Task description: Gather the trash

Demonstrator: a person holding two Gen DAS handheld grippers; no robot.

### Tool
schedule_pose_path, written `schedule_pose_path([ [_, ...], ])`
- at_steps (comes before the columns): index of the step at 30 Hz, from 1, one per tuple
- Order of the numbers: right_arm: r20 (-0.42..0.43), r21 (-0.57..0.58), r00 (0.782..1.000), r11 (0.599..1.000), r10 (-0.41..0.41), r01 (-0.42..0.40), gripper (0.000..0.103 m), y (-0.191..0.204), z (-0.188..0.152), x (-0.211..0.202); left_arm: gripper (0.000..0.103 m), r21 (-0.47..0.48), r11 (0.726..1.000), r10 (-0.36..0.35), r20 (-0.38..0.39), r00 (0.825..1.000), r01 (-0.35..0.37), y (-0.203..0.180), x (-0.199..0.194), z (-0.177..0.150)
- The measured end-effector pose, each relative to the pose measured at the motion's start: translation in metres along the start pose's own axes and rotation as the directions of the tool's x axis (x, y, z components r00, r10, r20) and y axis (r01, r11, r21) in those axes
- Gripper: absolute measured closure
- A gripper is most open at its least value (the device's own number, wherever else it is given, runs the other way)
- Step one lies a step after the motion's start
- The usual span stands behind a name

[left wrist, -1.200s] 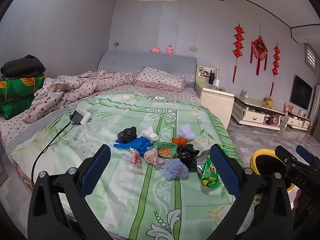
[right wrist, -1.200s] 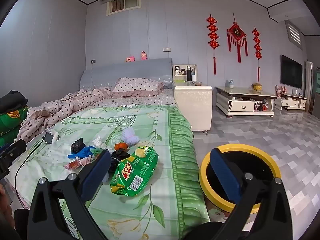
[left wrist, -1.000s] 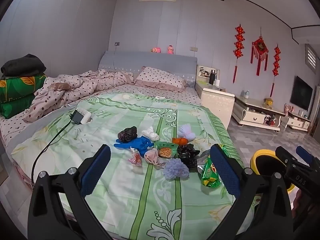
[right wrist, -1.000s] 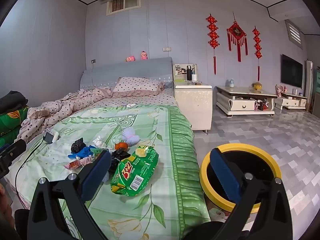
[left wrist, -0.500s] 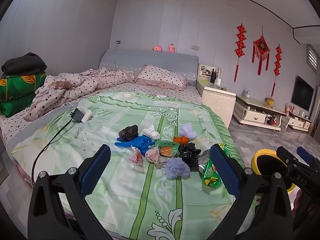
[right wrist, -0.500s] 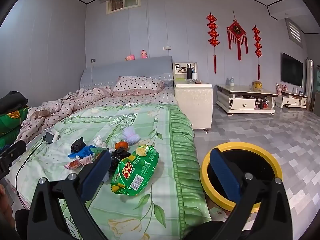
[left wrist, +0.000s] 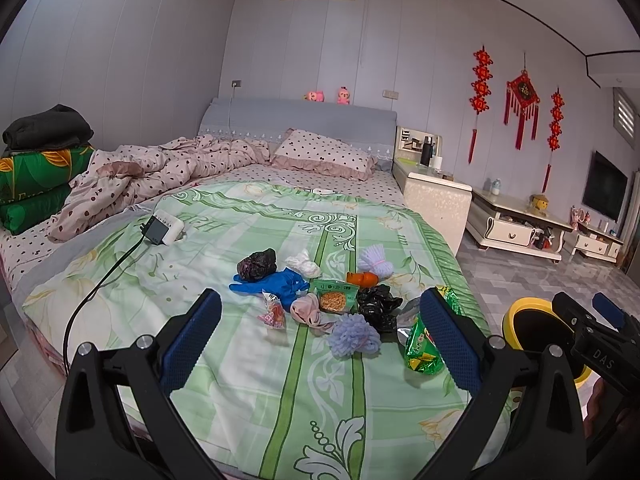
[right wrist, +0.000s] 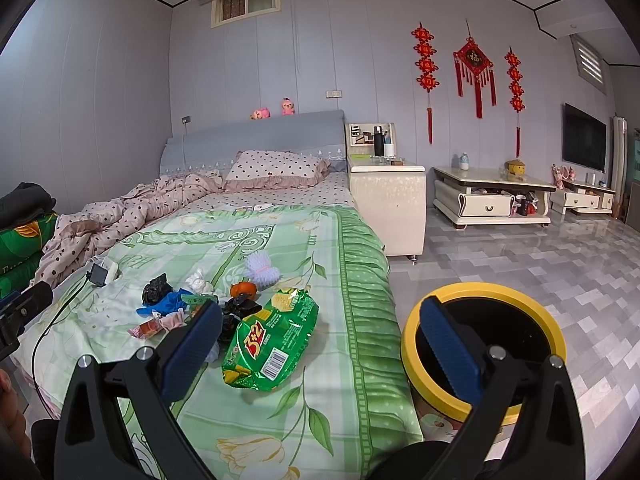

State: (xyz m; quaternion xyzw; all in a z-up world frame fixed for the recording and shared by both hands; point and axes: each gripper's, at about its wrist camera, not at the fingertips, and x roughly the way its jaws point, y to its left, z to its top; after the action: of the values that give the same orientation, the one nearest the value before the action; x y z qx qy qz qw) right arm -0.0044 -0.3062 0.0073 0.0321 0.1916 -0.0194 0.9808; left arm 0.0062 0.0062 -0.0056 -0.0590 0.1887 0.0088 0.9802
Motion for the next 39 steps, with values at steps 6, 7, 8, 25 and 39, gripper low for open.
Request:
schedule_pose_path([
  [6, -0.004, 0.002, 1.000, 1.000, 0.002, -0.002, 0.007, -0.0003, 0.0004, 0.0005, 0.008, 0.000, 1.000, -0.001, 0.001, 1.000, 0.001, 0.0017, 0.0007, -0.0009],
  [7, -0.004, 0.002, 1.000, 1.000, 0.001, -0.001, 0.007, -0.0003, 0.0001, 0.0004, 0.008, -0.001, 1.000, 0.000, 0.001, 1.000, 0.000, 0.0022, 0.0010, -0.0011],
  [8, -0.004, 0.002, 1.000, 1.000, 0.002, -0.002, 0.007, -0.0004, -0.0011, -0.0003, 0.008, -0.001, 1.000, -0.001, -0.001, 1.000, 0.001, 0.0001, -0.0004, 0.0004],
  [25, -0.009, 0.005, 1.000, 1.000, 0.003, -0.003, 0.007, -0.0007, -0.0013, 0.0014, 0.008, -0.001, 1.000, 0.001, -0.002, 1.000, -0.001, 0.0017, 0.0015, -0.0015],
  [39, -0.013, 0.008, 1.000, 1.000, 0.003, -0.003, 0.007, -0.0023, 0.0016, 0.0023, 0.008, -0.001, 1.000, 0.001, -0.005, 1.000, -0.001, 0.0018, 0.0020, -0.0017],
])
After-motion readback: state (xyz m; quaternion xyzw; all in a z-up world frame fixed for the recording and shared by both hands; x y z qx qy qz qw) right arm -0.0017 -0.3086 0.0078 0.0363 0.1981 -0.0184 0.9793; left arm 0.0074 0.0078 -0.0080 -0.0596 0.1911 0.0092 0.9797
